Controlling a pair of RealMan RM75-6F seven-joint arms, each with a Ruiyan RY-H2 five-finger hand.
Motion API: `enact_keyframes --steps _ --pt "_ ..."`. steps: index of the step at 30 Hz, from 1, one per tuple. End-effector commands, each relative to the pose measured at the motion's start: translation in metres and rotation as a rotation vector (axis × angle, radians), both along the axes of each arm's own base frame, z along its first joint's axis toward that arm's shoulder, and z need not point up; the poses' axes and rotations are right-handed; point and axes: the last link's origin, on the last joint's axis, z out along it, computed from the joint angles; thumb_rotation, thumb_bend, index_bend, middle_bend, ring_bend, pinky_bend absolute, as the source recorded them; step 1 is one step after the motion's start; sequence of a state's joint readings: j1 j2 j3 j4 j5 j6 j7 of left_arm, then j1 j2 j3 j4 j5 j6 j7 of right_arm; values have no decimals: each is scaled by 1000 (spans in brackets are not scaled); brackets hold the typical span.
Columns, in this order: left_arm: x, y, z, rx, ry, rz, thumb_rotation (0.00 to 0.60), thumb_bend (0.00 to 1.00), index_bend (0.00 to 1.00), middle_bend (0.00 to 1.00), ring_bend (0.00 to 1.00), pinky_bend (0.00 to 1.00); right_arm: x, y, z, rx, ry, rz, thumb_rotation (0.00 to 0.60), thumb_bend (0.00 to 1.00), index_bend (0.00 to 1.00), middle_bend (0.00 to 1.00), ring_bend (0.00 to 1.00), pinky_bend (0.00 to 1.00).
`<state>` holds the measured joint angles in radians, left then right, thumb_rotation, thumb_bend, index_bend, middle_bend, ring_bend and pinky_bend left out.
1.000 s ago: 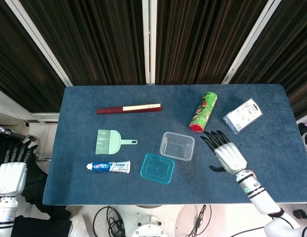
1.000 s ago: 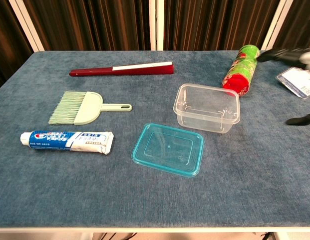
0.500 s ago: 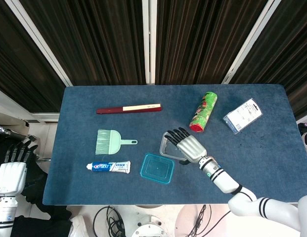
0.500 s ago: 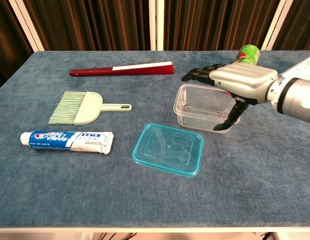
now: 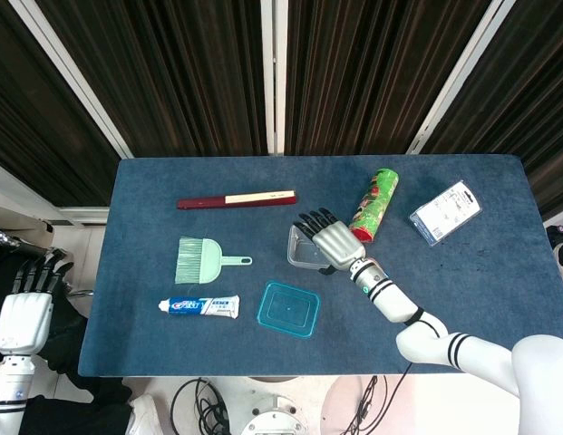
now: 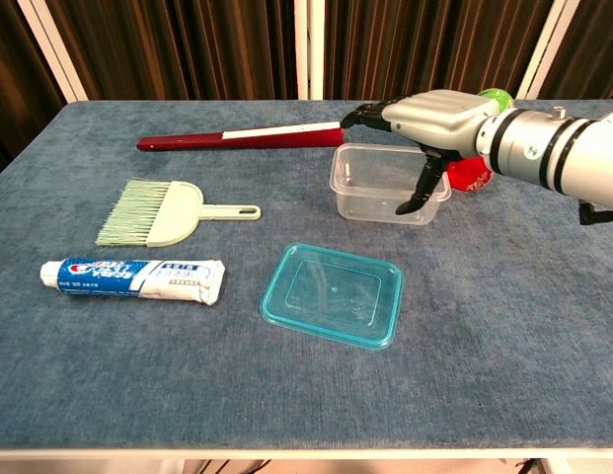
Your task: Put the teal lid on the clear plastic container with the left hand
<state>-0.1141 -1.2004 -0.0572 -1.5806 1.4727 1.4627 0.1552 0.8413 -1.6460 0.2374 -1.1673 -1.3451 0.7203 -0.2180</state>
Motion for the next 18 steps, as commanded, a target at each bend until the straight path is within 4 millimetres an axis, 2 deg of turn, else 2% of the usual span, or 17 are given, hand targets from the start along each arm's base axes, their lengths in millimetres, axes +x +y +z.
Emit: enact_keyframes --steps 1,8,13,18 --pt "3 8 0 -12 13 -17 600 22 144 55 0 0 4 -3 -3 4 2 1 600 20 0 0 0 0" --pt "8 23 -5 -43 11 -42 600 22 144 55 0 0 10 -11 -9 -5 -12 -10 600 20 0 0 0 0" --pt "14 27 -8 -49 5 -65 600 21 144 55 0 0 14 -10 -11 -5 -42 -7 600 18 0 0 0 0" --pt "37 30 -17 -90 -27 -144 600 19 144 55 0 0 11 3 -4 -10 -63 29 600 18 0 0 0 0"
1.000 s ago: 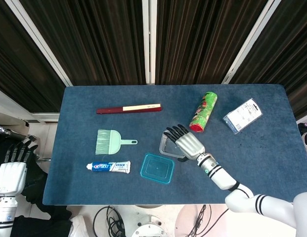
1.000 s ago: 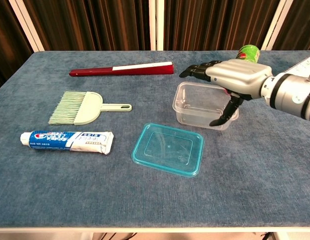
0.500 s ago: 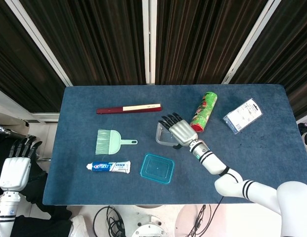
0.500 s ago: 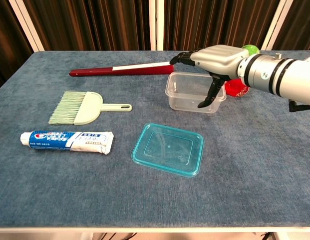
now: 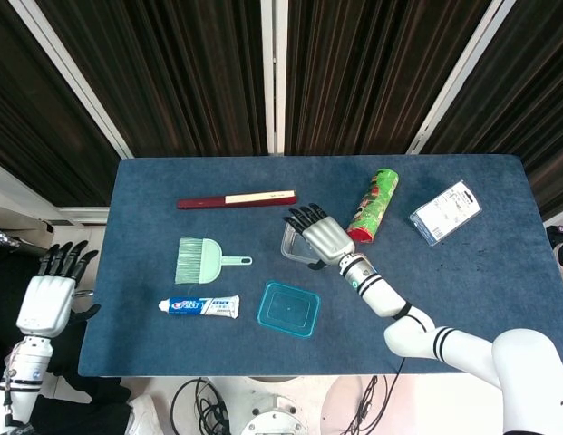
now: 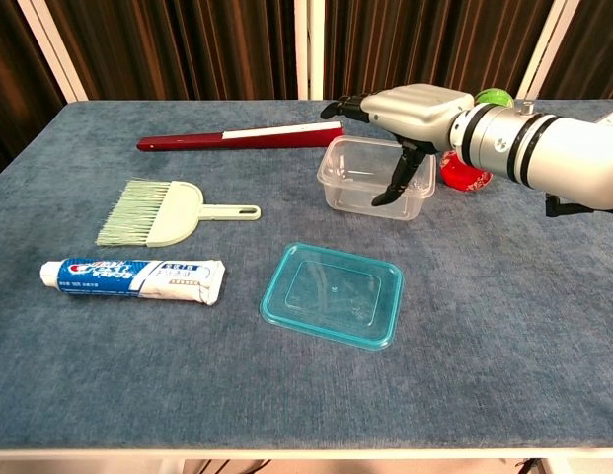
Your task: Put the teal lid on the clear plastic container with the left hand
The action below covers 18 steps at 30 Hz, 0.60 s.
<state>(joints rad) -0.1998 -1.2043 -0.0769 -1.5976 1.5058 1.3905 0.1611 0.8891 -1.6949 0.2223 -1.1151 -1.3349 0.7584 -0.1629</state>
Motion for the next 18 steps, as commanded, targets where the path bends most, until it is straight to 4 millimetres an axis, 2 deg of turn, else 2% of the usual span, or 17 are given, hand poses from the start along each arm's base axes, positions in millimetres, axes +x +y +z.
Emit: enact_keyframes --steps 1,5,12,15,18 --pt "19 2 -9 -44 -26 -64 600 19 144 55 0 0 -9 13 11 -12 -8 27 600 18 0 0 0 0" --pt "52 4 -26 -150 -52 -174 600 19 144 55 0 0 -38 37 47 -71 -6 37 600 19 0 0 0 0" --pt "125 15 -60 -347 -2 -414 600 50 193 120 11 16 -96 74 143 -298 -46 -82 600 19 0 0 0 0" --pt "151 17 -76 -421 20 -474 600 49 196 126 11 19 -117 93 177 -393 -55 -128 600 19 0 0 0 0" --pt "173 21 -95 -495 52 -497 600 45 186 151 43 20 -131 110 200 -462 -64 -160 600 19 0 0 0 0"
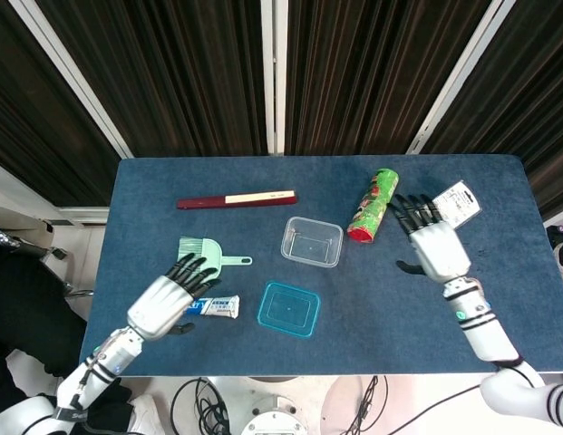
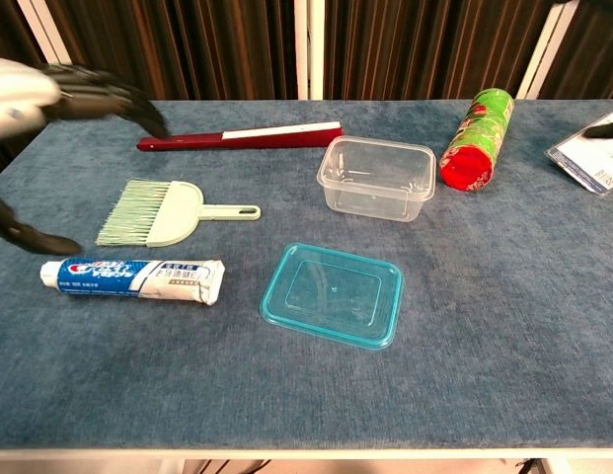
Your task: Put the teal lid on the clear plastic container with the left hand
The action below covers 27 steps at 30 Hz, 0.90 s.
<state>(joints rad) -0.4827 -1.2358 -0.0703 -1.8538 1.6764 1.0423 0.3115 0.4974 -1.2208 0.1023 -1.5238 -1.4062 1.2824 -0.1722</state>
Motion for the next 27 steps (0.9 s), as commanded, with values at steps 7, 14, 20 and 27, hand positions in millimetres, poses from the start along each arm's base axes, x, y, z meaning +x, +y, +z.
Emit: enact_keyframes --steps 7,14,20,27 --pt "78 20 -69 -202 155 -79 600 31 78 101 17 11 -39 47 43 -120 -55 -103 600 19 0 0 0 0" --pt "93 30 -105 -241 265 38 600 3 17 0 0 5 -45 54 42 -130 -78 -98 600 19 0 0 0 0" --pt "116 31 -133 -249 355 87 600 0 14 0 0 0 -50 53 40 -132 -106 -106 600 19 0 0 0 0" --pt "135 38 -152 -201 428 132 600 0 14 0 0 4 -58 55 39 -139 -113 -125 600 19 0 0 0 0"
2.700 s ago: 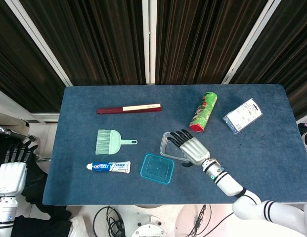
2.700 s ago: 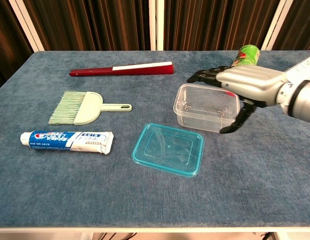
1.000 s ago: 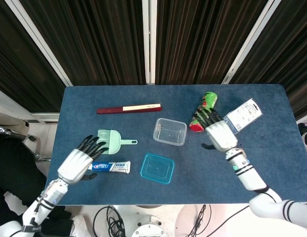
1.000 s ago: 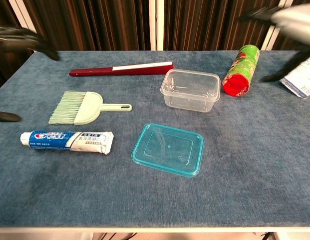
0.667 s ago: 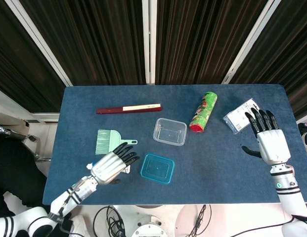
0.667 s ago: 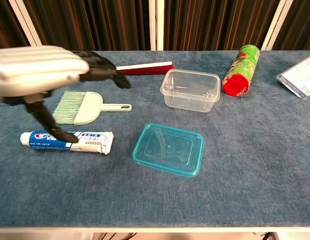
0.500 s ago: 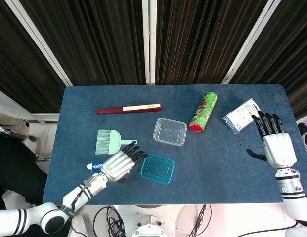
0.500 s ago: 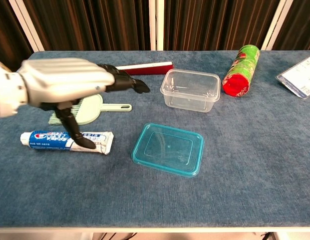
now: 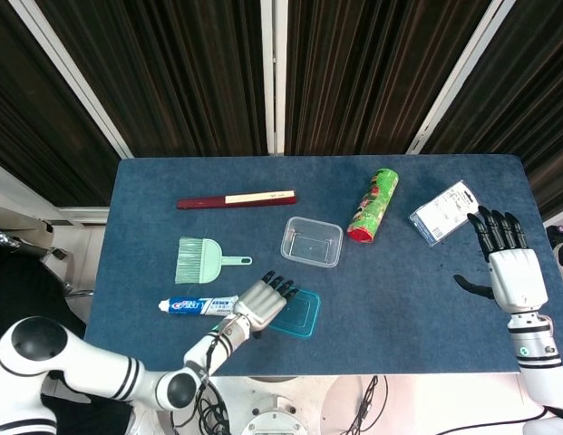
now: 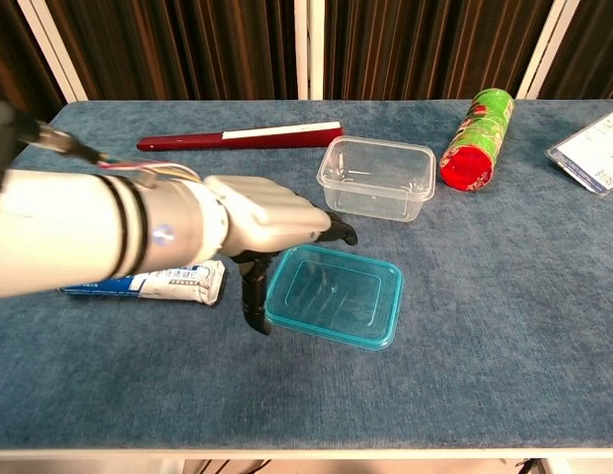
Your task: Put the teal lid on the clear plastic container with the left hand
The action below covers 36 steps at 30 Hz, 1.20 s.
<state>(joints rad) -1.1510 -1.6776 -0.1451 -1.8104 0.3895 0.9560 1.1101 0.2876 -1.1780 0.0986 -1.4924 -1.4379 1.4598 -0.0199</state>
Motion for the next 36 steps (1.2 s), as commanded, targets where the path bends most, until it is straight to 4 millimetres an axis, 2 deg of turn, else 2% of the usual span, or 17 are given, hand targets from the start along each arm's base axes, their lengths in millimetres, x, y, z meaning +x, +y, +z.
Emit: enact_keyframes --steps 1,6,18,31,33,36 --pt "15 4 -13 37 45 8 600 0 14 0 0 4 -3 1 -2 5 -7 -8 600 19 0 0 0 0" --pt "21 8 -18 58 80 30 600 0 15 0 0 5 -6 1 -4 13 -20 -9 600 19 0 0 0 0" --pt "22 11 -27 61 137 90 600 0 15 0 0 18 -13 3 -4 14 -42 -16 600 19 0 0 0 0" --pt "28 2 -36 35 136 78 600 0 18 0 0 43 -17 3 -6 18 -47 -26 600 18 0 0 0 0" --pt "27 2 -37 36 136 83 600 0 32 2 0 55 -18 3 -5 19 -47 -28 600 18 0 0 0 0" --pt "28 5 -37 43 127 88 600 0 113 47 0 101 -18 4 -5 17 -49 -27 600 19 0 0 0 0"
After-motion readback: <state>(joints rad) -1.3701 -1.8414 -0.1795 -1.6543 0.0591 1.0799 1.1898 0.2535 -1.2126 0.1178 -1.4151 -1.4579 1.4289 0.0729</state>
